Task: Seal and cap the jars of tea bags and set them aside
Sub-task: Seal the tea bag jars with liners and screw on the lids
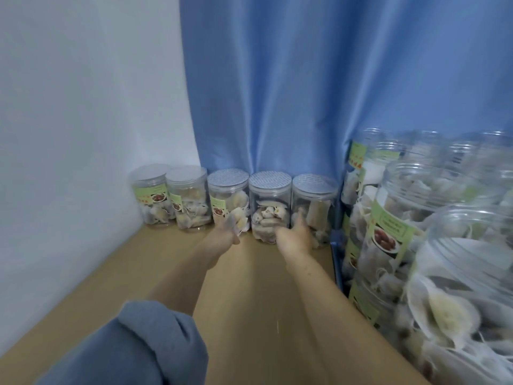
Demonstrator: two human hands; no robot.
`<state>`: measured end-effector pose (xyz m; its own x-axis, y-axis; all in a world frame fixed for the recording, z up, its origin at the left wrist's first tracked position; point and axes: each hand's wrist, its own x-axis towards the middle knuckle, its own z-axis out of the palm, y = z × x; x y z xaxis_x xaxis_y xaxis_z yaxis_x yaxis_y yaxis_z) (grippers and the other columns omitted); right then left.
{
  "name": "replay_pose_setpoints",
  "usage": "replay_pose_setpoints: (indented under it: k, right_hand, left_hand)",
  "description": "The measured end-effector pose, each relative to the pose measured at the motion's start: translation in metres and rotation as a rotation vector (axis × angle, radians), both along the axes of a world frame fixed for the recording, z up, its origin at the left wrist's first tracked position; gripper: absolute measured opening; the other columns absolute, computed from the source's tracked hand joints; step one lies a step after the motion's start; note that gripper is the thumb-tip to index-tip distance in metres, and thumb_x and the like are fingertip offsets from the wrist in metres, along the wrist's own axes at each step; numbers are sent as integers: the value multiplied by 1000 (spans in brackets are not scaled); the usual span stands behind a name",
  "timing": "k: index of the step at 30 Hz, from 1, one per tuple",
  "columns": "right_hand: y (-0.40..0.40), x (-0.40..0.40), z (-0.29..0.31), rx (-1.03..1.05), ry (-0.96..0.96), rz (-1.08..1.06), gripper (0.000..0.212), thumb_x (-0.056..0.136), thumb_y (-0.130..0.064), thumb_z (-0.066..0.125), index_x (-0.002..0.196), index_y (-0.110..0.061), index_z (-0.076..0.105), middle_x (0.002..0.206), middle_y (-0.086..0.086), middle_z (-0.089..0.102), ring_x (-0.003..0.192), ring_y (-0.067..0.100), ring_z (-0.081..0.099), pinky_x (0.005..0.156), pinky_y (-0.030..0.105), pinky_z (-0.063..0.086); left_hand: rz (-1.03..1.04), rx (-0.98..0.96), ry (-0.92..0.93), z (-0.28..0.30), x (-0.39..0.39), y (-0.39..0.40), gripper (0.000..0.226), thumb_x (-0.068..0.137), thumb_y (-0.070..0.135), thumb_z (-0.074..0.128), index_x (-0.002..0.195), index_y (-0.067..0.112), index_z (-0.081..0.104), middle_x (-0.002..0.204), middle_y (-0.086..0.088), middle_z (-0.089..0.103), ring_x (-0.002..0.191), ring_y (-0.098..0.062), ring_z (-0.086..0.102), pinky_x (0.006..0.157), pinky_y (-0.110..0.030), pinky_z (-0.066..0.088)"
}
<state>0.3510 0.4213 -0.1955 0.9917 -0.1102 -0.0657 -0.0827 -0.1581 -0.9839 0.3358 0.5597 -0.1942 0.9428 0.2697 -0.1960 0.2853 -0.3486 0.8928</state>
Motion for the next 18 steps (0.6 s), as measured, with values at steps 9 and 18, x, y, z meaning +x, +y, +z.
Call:
replay_pose_setpoints:
  k: [9, 18]
  right_hand:
    - [-18, -127, 41, -58, 31, 105, 52, 88, -8, 48, 138, -22, 44, 139, 2, 49, 125, 22, 47, 101, 25, 36]
    - [-74, -240, 97, 13, -99, 184, 37, 93, -14, 44, 78, -39, 66, 75, -35, 62, 84, -8, 54, 79, 7, 37]
  left_hand:
    - [189, -378, -166, 38, -103, -70, 58, 83, -12, 48, 136, 11, 41, 124, -5, 48, 92, -18, 55, 85, -34, 49]
    - [397, -570, -440, 91, -221, -162, 25, 94, -1, 40, 84, 16, 54, 80, -2, 55, 71, -13, 53, 64, -23, 47]
